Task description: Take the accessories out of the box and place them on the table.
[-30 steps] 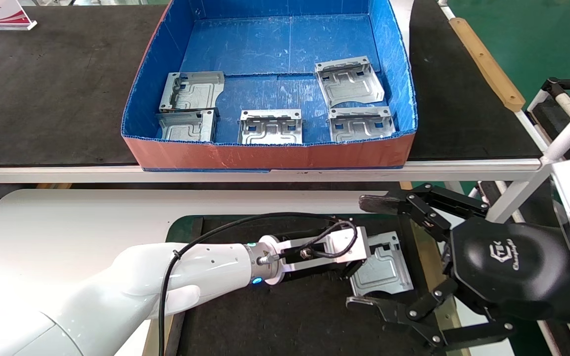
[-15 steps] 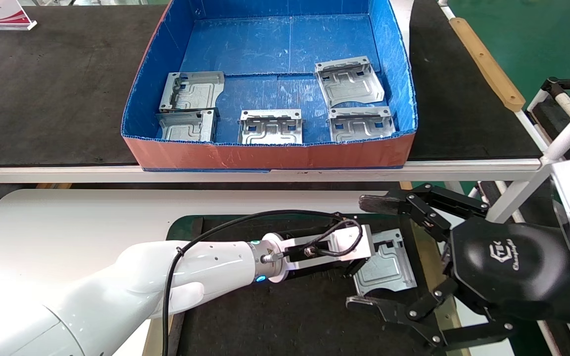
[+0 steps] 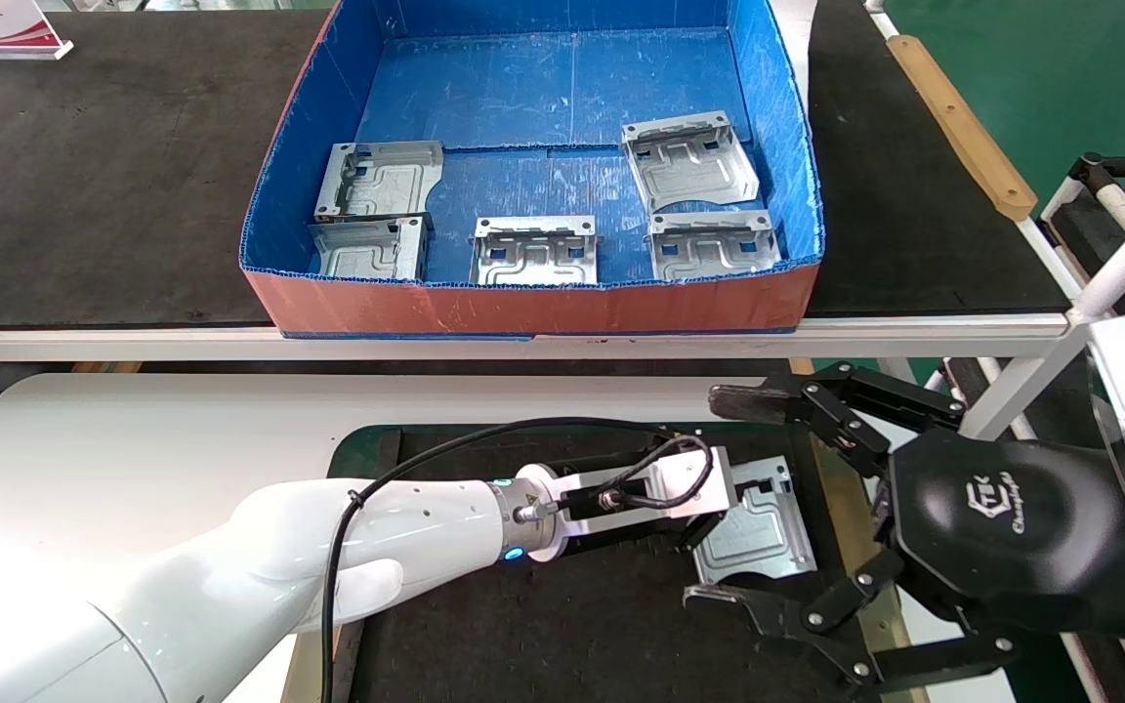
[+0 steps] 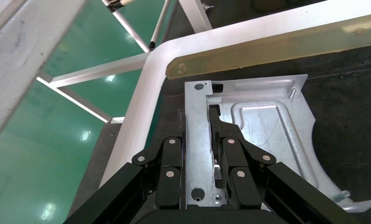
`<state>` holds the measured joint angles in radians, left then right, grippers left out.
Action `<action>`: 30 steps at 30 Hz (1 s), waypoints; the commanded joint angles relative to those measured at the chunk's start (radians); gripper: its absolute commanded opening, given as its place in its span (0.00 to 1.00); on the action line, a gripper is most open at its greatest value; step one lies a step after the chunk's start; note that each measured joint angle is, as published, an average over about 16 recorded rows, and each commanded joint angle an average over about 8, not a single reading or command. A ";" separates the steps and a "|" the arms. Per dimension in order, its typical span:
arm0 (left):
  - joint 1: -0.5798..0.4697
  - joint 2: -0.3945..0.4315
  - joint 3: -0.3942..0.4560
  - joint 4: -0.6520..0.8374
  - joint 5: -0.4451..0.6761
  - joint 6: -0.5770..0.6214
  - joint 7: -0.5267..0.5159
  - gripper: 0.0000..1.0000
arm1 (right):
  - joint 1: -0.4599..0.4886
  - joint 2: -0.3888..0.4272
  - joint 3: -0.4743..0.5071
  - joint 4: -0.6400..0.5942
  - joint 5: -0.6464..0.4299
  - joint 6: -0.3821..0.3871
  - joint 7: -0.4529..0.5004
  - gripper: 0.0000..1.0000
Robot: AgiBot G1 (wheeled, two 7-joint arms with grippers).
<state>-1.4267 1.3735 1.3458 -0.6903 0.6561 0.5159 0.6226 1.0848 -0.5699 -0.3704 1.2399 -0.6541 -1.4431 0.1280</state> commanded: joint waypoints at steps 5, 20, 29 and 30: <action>0.000 0.000 -0.004 0.000 0.003 0.001 -0.001 1.00 | 0.000 0.000 0.000 0.000 0.000 0.000 0.000 1.00; 0.015 -0.029 -0.048 -0.021 0.012 0.040 -0.032 1.00 | 0.000 0.000 0.000 0.000 0.000 0.000 0.000 1.00; 0.065 -0.137 -0.199 -0.106 0.021 0.179 -0.147 1.00 | 0.000 0.000 0.000 0.000 0.000 0.000 0.000 1.00; 0.071 -0.150 -0.216 -0.116 0.022 0.195 -0.160 1.00 | 0.000 0.000 0.000 0.000 0.000 0.000 0.000 1.00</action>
<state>-1.3559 1.2237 1.1294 -0.8064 0.6782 0.7109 0.4621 1.0849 -0.5699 -0.3705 1.2398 -0.6541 -1.4431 0.1280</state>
